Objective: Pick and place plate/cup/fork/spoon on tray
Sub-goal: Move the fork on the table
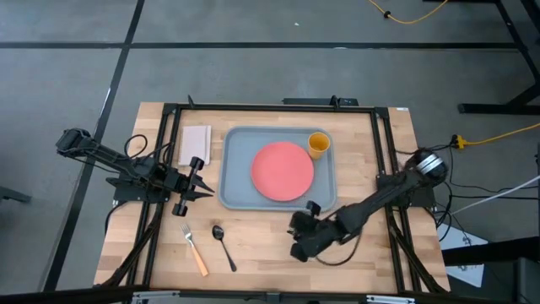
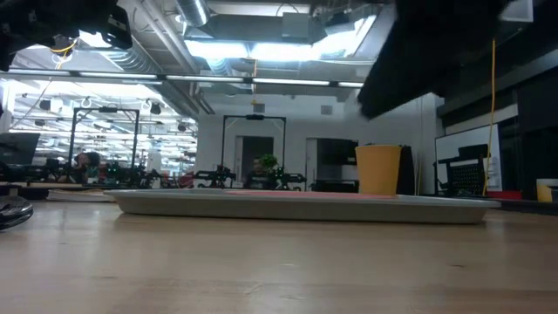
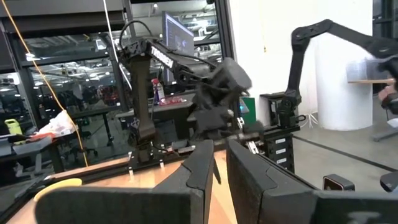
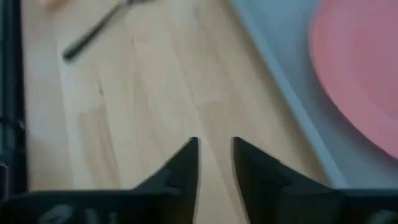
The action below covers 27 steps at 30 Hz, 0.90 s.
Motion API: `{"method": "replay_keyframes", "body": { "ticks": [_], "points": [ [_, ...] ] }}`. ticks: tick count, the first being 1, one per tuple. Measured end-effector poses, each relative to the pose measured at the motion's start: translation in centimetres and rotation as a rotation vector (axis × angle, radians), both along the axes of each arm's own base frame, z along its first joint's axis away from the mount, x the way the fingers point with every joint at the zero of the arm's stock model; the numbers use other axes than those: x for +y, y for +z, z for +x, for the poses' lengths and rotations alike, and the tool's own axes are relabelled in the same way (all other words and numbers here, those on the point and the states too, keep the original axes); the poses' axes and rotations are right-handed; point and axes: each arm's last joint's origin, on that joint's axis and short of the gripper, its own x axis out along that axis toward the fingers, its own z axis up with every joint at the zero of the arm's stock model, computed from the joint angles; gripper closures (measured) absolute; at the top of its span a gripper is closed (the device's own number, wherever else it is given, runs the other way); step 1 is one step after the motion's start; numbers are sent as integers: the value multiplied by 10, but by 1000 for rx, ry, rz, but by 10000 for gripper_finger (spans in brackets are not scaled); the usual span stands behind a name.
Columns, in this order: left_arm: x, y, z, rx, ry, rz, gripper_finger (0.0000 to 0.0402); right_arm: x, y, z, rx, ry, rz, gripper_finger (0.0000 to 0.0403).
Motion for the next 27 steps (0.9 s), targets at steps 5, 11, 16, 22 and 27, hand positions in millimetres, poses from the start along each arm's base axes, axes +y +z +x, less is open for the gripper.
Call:
{"method": "replay_keyframes", "body": {
  "ticks": [5,11,16,22,27],
  "points": [
    [0,0,0,0,0,0,363,-18,-10,-54,-55,-190,226,304],
    [0,0,0,4,-3,2,363,-35,-29,-91,-104,-177,180,304],
    [0,-1,0,5,-3,2,363,-48,-39,-111,-229,-17,175,304],
    [0,-1,0,6,-1,2,363,-59,-46,-130,-425,354,118,304],
    [0,0,0,2,-1,1,363,-78,-44,-147,-641,601,-48,304]
  ]
}}
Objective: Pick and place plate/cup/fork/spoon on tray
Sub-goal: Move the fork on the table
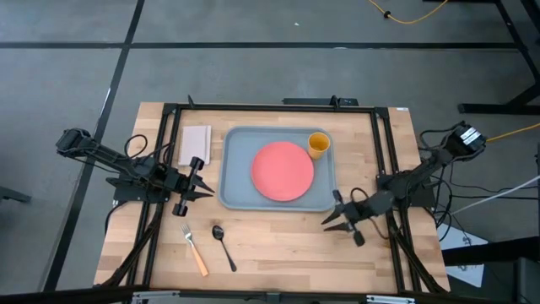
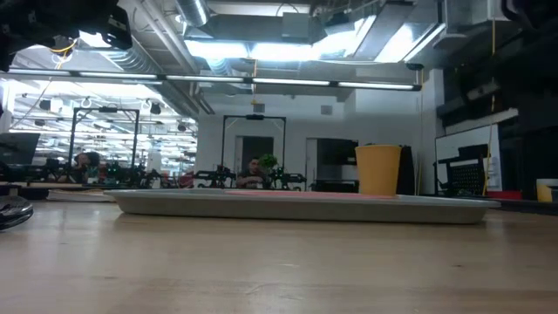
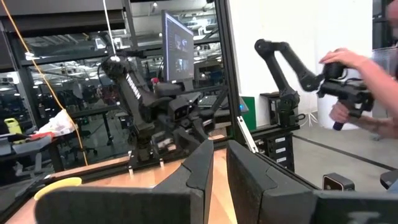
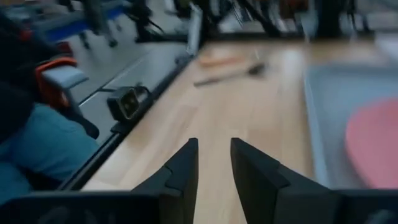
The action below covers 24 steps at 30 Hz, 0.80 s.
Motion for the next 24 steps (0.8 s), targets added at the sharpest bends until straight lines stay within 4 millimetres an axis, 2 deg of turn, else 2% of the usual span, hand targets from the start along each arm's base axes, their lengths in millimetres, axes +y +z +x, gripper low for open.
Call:
{"method": "replay_keyframes", "body": {
  "ticks": [3,12,24],
  "points": [
    [0,0,0,-1,0,0,363,-15,-2,-7,-52,-18,-37,304],
    [0,0,0,3,0,1,363,-51,-12,-17,-31,-173,-60,304],
    [0,0,0,4,1,1,363,-66,-3,-22,-118,-179,-109,304]
  ]
}}
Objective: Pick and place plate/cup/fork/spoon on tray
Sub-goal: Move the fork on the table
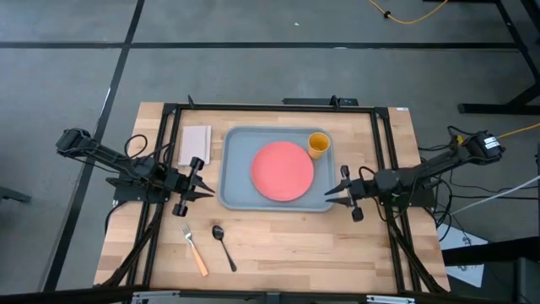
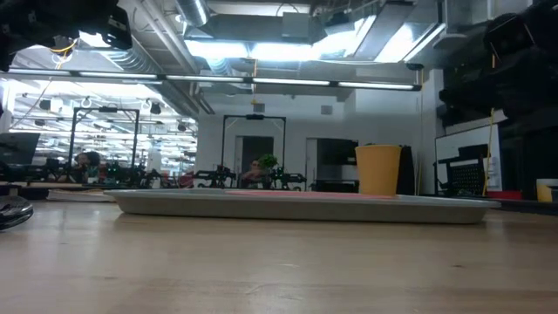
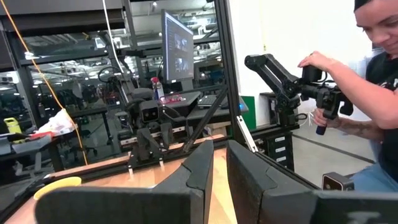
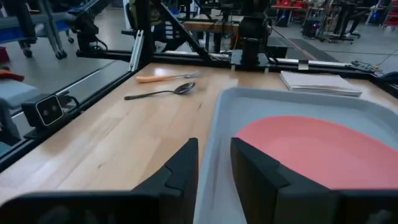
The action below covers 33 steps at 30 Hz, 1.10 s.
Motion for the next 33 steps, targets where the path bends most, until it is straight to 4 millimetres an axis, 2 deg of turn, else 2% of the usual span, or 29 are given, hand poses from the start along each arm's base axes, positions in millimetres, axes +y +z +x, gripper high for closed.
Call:
{"method": "replay_keyframes", "body": {
  "ticks": [11,26,33],
  "points": [
    [0,0,0,0,1,0,363,-4,15,-13,-99,0,25,304],
    [0,0,0,1,1,0,363,-19,17,-42,-114,-55,25,304],
    [0,0,0,0,1,0,363,-23,23,-45,-187,-82,-9,304]
  ]
}}
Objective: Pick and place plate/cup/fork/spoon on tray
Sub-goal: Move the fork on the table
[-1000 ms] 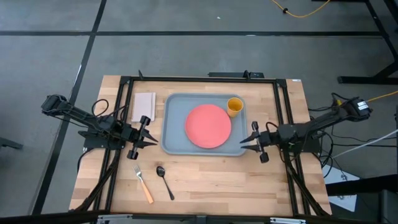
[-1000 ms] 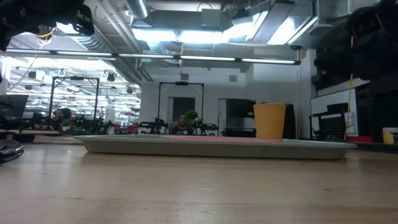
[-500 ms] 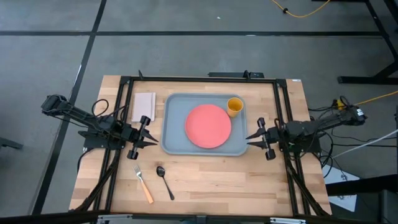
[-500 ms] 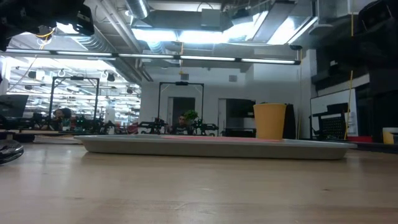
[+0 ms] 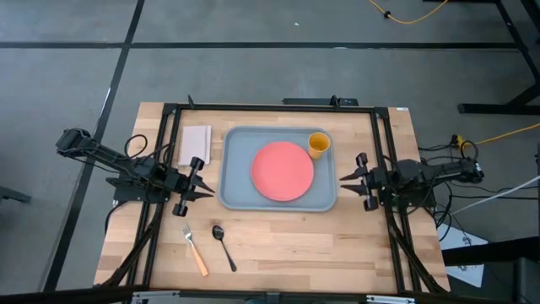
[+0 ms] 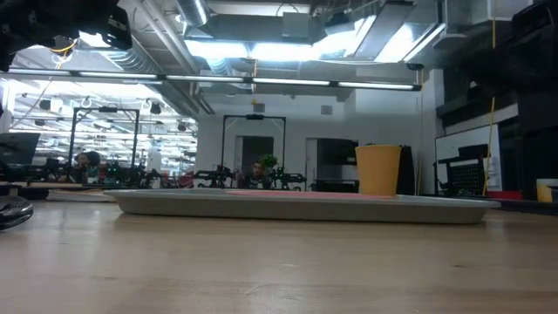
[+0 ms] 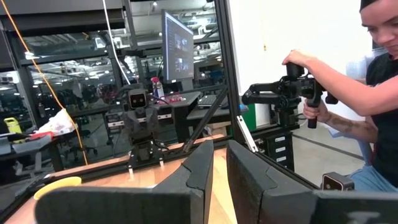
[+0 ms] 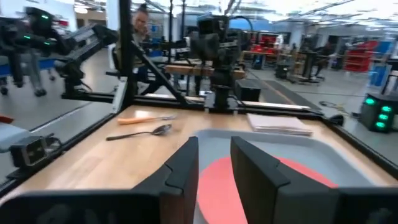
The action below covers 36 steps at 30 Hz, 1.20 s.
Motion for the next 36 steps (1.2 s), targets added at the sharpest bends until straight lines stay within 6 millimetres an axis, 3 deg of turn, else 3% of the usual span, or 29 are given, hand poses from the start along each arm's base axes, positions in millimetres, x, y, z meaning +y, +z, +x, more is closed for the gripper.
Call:
{"method": "replay_keyframes", "body": {
  "ticks": [4,11,36],
  "points": [
    [0,0,0,1,-1,0,363,-5,0,1,3,-52,0,304],
    [0,0,0,0,-2,1,363,-5,-4,2,48,17,22,304],
    [0,0,0,-7,2,13,363,-5,-4,3,54,5,48,304]
  ]
}}
